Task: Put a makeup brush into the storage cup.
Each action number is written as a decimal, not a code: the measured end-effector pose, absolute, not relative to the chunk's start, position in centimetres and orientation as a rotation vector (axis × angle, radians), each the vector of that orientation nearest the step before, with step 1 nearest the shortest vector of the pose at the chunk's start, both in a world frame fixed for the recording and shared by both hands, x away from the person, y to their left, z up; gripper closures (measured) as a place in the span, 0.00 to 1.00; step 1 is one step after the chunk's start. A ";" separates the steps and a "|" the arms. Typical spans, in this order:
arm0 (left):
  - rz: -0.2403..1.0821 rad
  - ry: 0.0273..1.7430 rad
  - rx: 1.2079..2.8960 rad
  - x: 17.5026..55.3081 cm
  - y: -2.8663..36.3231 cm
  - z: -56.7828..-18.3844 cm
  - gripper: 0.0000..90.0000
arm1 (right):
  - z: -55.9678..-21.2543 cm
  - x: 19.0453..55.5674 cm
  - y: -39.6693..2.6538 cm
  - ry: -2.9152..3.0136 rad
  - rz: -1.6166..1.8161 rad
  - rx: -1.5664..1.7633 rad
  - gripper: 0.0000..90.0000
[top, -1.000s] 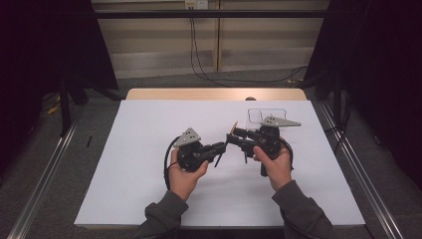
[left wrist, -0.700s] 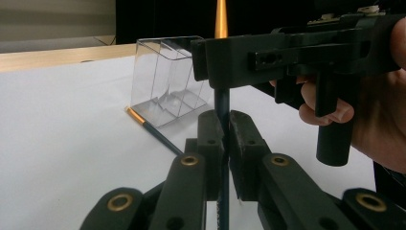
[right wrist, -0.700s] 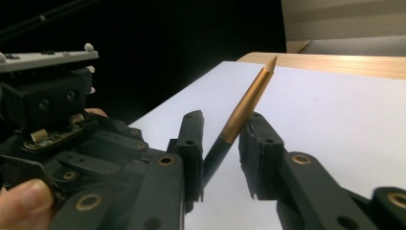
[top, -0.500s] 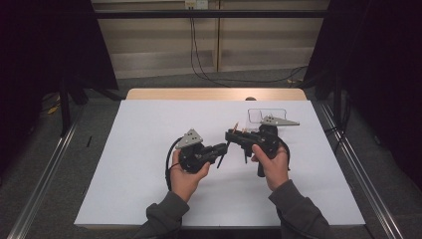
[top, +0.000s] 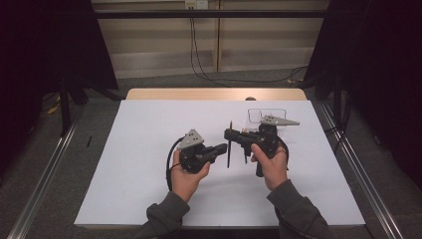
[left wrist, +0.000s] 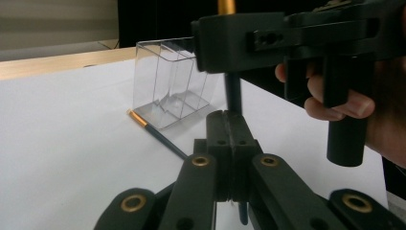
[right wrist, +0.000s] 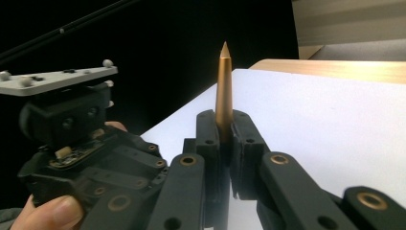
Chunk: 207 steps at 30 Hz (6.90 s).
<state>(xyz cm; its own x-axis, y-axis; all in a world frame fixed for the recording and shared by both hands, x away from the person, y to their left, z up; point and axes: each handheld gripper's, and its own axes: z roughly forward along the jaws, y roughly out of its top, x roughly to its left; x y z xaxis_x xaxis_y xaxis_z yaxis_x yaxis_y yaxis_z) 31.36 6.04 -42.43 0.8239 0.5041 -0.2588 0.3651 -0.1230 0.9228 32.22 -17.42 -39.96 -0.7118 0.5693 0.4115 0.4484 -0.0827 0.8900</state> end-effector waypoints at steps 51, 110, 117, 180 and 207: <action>0.174 0.545 1.685 32.4 7.3 -42.4 0.00 | -39.2 31.6 -19.6 2.013 1.834 1.047 0.93; 0.220 0.589 1.715 30.9 15.3 -43.0 0.01 | -38.3 31.3 -21.4 1.989 1.778 0.986 0.93; 0.228 0.585 1.739 30.9 15.3 -43.0 0.01 | -37.8 31.7 -21.8 1.975 1.775 0.983 0.93; 0.232 0.589 1.747 30.9 15.2 -43.1 0.01 | -35.4 34.9 -27.3 1.856 1.632 1.028 0.93; 0.239 0.585 1.747 31.0 15.4 -43.2 0.01 | -34.9 36.5 -28.9 1.811 1.568 1.049 0.93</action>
